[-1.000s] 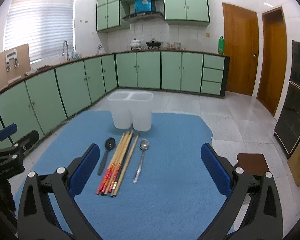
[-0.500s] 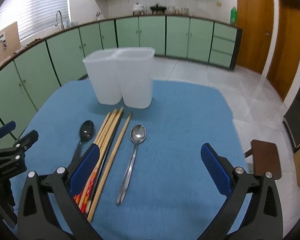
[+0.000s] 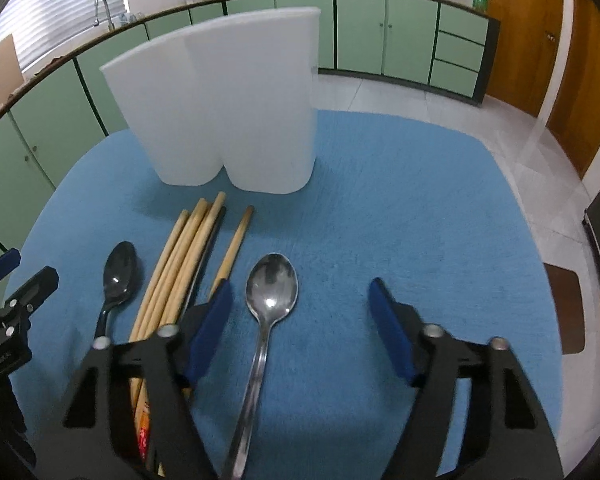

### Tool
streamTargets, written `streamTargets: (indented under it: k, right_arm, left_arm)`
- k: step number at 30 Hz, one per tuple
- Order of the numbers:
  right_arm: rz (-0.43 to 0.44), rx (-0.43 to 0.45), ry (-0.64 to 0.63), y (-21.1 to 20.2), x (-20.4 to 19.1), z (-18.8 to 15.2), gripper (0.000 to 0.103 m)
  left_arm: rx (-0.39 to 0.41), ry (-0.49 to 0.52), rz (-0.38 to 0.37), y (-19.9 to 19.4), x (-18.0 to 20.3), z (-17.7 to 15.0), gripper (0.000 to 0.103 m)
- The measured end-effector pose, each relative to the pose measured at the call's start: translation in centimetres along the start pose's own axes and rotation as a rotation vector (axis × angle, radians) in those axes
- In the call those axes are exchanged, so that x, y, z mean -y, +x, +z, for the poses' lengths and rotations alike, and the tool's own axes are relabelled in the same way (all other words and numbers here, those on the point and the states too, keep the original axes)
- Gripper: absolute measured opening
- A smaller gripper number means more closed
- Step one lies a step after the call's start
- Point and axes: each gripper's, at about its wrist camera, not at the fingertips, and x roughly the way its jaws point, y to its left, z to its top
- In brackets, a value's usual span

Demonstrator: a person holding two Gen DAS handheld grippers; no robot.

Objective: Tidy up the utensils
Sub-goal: 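Grasp the black spoon with the left tool while the right tool grasps the metal spoon, then lift both spoons and drop them into the white utensil holder with both tools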

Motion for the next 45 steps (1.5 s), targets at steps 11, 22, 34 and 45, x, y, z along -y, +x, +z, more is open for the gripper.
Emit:
streamTargets:
  k: [11,22,34,45]
  right_arm:
    - [0.022,0.005,-0.032,-0.1,-1.0,-0.5,0.028]
    - [0.032,0.005,-0.007,-0.2,0.6,0.1,0.028]
    - [0.036,-0.006,-0.024,0.2,1.2,0.2,0.029]
    - [0.024,-0.05,-0.022,0.8,0.8,1.5,0.028]
  left_arm:
    - [-0.03,0.016,-0.08,1.2,2.7,0.8,0.089]
    - [-0.069,0.057,-0.095,3.8,6.0,2.8,0.089]
    - [-0.123,0.056,-0.12,7.1,5.0,4.9,0.085]
    - [-0.109,0.056,-0.221,6.9,4.0,5.9,0.034]
